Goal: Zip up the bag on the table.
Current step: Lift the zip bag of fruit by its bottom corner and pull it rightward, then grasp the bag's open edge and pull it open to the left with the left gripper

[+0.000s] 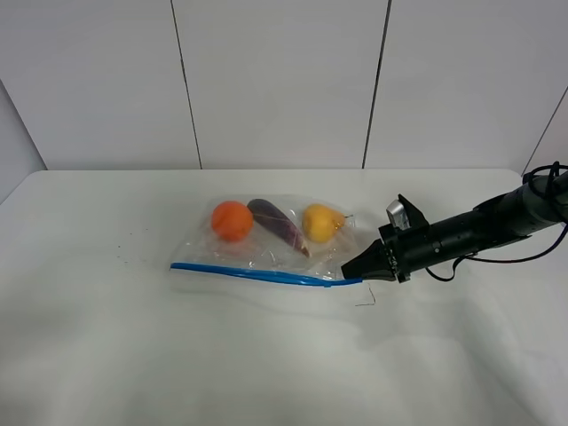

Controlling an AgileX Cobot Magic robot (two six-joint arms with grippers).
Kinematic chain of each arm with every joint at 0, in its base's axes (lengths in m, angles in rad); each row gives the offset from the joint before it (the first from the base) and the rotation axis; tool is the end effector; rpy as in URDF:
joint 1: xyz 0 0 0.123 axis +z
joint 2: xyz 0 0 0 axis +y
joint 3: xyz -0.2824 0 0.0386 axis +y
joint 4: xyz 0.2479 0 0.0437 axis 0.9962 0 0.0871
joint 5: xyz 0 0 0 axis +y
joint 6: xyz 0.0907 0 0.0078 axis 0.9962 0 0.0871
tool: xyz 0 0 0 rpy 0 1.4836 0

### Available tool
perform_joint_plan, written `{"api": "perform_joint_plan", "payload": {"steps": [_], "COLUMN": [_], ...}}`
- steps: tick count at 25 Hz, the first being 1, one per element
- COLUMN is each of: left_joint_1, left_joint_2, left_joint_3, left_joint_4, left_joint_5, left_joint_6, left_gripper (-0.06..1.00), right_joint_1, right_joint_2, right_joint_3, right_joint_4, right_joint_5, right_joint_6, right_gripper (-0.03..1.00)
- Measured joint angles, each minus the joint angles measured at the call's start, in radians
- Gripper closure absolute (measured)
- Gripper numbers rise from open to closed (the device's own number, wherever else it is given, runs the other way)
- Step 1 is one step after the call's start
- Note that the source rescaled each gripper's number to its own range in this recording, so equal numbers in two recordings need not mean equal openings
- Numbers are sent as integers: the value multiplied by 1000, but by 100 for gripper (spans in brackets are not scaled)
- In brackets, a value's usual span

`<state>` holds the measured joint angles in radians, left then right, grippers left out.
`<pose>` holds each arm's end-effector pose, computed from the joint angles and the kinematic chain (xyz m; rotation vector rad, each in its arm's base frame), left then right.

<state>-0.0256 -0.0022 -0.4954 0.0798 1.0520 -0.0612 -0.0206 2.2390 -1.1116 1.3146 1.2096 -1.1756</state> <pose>-0.0043 0.0064 0.2768 -0.0394 2.0353 0.0409 0.3503 0.0752 0.0770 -0.2366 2.5672 1.6323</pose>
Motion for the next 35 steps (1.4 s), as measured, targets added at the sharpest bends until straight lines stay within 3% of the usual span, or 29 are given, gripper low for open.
{"api": "perform_joint_plan", "payload": {"steps": [15, 35], "left_joint_1": [0, 0], "left_joint_2": [0, 0], "left_joint_3": [0, 0], "left_joint_4": [0, 0], "left_joint_5": [0, -1], "left_joint_6": [0, 0], "left_gripper": [-1, -1], "right_joint_1": [0, 6], "right_joint_2": [-194, -199], "right_joint_3": [1, 1], "right_joint_4": [47, 66], "right_joint_5": [0, 0], "right_joint_6": [85, 126], "right_gripper": [96, 96]}}
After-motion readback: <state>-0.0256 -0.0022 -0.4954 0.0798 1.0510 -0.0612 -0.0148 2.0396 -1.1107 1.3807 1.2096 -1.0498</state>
